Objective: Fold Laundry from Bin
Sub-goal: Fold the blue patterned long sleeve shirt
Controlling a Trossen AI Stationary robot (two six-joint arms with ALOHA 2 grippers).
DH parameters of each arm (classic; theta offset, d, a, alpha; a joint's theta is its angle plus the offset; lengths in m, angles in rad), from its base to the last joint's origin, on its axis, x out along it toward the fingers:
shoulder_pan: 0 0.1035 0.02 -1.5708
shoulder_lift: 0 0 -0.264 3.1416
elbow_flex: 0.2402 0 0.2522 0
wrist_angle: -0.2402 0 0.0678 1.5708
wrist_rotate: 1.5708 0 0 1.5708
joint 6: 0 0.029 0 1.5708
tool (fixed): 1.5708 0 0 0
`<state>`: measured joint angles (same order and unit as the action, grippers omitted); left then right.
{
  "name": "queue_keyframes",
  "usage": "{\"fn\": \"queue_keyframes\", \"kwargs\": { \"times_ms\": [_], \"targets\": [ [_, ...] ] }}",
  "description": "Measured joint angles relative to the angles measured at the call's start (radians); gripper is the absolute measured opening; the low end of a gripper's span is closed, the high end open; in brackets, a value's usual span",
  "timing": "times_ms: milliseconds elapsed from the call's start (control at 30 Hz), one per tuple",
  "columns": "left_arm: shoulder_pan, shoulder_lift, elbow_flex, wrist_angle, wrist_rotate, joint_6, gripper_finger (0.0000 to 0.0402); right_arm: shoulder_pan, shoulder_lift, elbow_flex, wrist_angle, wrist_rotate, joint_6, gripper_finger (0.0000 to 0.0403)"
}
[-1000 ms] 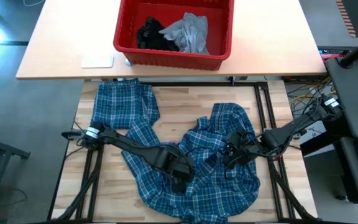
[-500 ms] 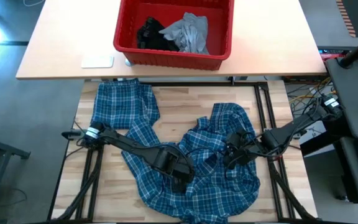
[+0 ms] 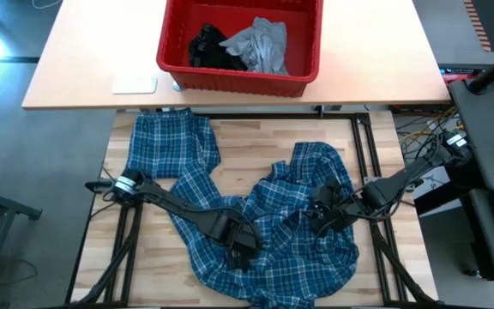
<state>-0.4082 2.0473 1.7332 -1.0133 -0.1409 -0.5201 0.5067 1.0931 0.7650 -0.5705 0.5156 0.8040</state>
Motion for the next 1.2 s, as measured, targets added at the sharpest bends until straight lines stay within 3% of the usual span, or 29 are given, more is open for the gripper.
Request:
{"fn": "queue_keyframes", "kwargs": {
  "times_ms": [300, 633, 967, 1200],
  "targets": [
    [0.016, 0.046, 0.000, 0.075, 0.016, 0.007, 0.0219, 0.009, -0.039, 0.015, -0.028, -0.078, 0.050, 0.0247],
    [0.075, 0.075, 0.047, 0.104, -0.058, -0.018, 0.0216, 0.008, -0.060, 0.085, -0.177, -0.121, 0.076, 0.0247],
    [0.096, 0.108, 0.079, 0.225, -0.014, 0.163, 0.0201, 0.006, -0.058, 0.101, -0.184, -0.124, 0.099, 0.0247],
    [0.091, 0.177, 0.080, 0.238, -0.029, 0.183, 0.0200, 0.006, -0.058, 0.100, -0.183, -0.127, 0.126, 0.0247]
  ]
}}
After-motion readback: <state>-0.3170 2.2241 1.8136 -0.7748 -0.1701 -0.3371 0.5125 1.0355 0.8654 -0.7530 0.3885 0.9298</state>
